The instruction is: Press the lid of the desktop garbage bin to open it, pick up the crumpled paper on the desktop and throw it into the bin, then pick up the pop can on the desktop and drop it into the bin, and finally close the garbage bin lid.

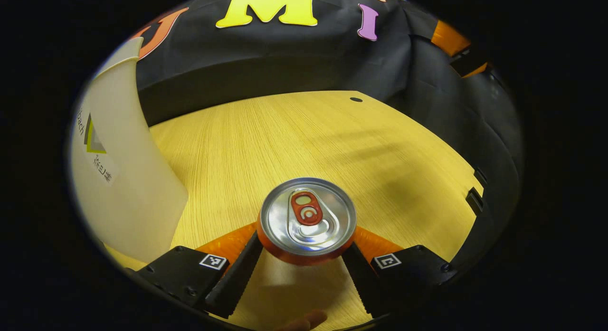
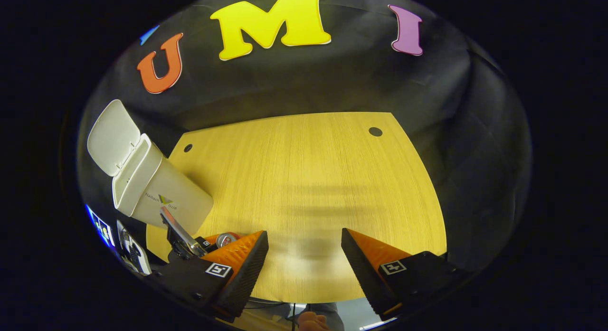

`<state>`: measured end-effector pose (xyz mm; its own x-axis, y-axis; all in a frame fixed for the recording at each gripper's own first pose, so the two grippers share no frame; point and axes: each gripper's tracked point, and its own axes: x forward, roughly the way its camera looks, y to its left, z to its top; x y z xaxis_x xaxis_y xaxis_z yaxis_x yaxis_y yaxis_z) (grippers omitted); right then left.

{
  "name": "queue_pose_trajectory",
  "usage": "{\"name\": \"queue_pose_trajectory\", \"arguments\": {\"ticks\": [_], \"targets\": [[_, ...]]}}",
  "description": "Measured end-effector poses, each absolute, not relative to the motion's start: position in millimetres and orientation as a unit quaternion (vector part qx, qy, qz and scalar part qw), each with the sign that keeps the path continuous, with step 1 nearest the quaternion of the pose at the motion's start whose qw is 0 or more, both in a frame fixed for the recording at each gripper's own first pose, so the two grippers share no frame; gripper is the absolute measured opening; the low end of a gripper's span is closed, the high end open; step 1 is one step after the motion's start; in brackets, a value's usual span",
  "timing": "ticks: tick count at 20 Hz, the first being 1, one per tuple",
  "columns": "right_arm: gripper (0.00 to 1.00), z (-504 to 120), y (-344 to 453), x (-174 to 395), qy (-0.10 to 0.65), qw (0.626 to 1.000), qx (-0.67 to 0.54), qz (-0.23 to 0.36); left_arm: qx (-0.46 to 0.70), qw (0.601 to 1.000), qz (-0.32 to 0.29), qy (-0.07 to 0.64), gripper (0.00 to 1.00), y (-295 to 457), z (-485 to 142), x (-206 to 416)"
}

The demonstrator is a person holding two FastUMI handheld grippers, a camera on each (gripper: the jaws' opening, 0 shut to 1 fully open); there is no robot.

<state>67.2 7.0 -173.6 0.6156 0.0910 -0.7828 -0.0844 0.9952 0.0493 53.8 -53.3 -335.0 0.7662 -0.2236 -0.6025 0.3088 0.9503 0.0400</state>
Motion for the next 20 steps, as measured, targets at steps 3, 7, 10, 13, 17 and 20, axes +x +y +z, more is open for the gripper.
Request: {"name": "queue_pose_trajectory", "arguments": {"ticks": [3, 7, 10, 13, 17, 20], "targets": [[0.94, -182, -4, 65, 0.44, 0.897, -0.001, 0.042, 0.086, 0.934, -0.141, 0.317, 0.96, -55, -339, 50], [0.97, -191, -11, 63, 0.443, 0.895, -0.002, 0.044, 0.084, 0.928, -0.161, 0.326, 0.87, -63, -342, 41], [0.94, -192, -14, 60, 0.442, 0.896, 0.006, 0.043, 0.093, 0.927, -0.164, 0.323, 0.87, -65, -328, 40], [0.97, -189, -18, 58, 0.437, 0.898, 0.011, 0.044, 0.103, 0.932, -0.17, 0.304, 0.86, -72, -294, 37], [0.97, -188, -23, 52, 0.432, 0.9, 0.012, 0.049, 0.098, 0.942, -0.161, 0.279, 0.85, -70, -237, 22], [0.97, -191, -22, 45, 0.435, 0.898, 0.01, 0.061, 0.083, 0.952, -0.141, 0.259, 0.85, -61, -189, 12]]}}
